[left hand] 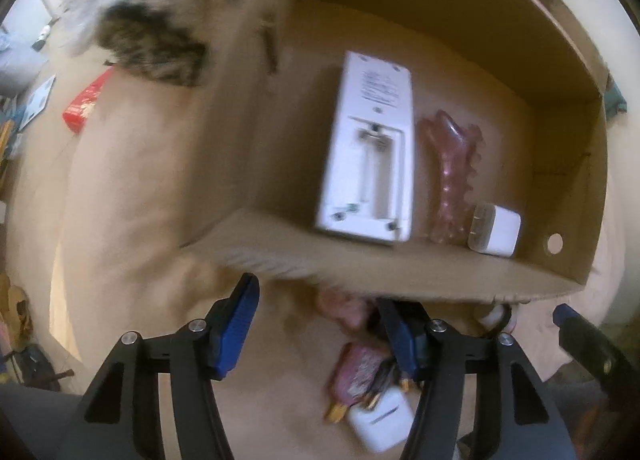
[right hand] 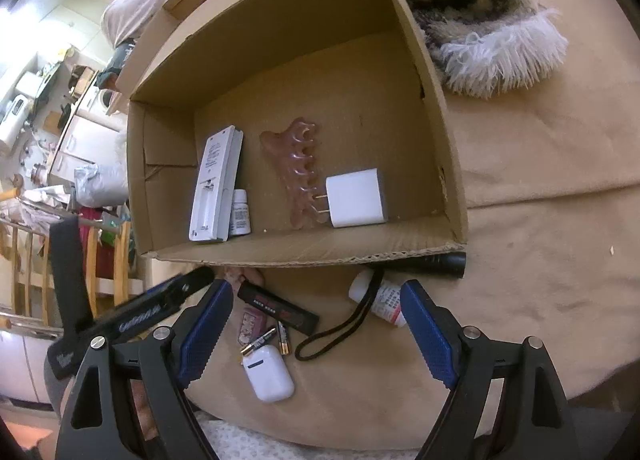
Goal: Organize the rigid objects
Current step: 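Withdraw both tools from the box toward the remaining items, then grasp the pink oval item with the left tool while the right tool grasps the white pill bottle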
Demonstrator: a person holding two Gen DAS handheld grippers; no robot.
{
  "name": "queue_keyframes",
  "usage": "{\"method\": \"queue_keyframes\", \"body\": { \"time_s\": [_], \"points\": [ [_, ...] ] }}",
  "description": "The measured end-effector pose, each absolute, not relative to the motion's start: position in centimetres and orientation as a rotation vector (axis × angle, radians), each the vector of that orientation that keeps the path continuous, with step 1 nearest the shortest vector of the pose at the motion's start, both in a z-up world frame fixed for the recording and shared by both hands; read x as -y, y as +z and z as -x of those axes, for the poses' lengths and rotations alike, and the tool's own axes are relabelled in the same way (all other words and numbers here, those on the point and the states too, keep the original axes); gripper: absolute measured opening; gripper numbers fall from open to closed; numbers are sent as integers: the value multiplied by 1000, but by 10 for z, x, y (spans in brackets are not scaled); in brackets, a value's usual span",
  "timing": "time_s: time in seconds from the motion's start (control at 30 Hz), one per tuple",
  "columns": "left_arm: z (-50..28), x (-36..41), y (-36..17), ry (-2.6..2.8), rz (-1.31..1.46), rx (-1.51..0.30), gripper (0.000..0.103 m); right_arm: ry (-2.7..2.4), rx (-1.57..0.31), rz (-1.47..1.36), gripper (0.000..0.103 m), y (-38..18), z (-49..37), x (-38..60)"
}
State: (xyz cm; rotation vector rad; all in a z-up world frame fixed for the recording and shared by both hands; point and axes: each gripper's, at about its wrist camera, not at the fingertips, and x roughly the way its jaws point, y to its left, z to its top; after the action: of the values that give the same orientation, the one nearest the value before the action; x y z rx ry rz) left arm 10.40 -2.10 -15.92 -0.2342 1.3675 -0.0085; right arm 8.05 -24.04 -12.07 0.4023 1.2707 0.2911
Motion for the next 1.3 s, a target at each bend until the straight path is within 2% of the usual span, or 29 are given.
{"method": "queue_keyframes", "body": {
  "time_s": [0.13,0.23,0.33,0.37,0.4,0.83,0.9,0.97,1.1,1.17,1.3],
  "points": [
    [-111,40,-179,0,230,-1421,57,290,-1275,-405,91,-121,-82,240],
    [-112,46,-193,14,217,-1450,51,287,-1273,-412,91,-121,-83,241],
    [-111,47,-194,19,194,-1448,33,285,-1275,-429,91,-123,-85,243],
    [-110,46,-194,17,195,-1455,15,286,-1279,-440,91,-124,-86,244],
    [-108,43,-195,20,193,-1462,12,284,-1286,-447,91,-126,-86,245],
    [-102,12,-182,56,148,-1438,12,160,-1483,-580,91,-179,-93,260],
    [-95,7,-181,47,154,-1444,12,157,-1484,-554,87,-180,-95,254],
    [-95,1,-176,42,148,-1447,12,157,-1490,-543,77,-183,-98,248],
    [-91,4,-173,47,116,-1435,12,135,-1512,-481,70,-193,-102,237],
    [-93,1,-174,51,120,-1437,12,120,-1516,-439,54,-196,-101,234],
    [-87,2,-175,54,131,-1442,12,124,-1493,-396,53,-192,-100,233]
  ]
}}
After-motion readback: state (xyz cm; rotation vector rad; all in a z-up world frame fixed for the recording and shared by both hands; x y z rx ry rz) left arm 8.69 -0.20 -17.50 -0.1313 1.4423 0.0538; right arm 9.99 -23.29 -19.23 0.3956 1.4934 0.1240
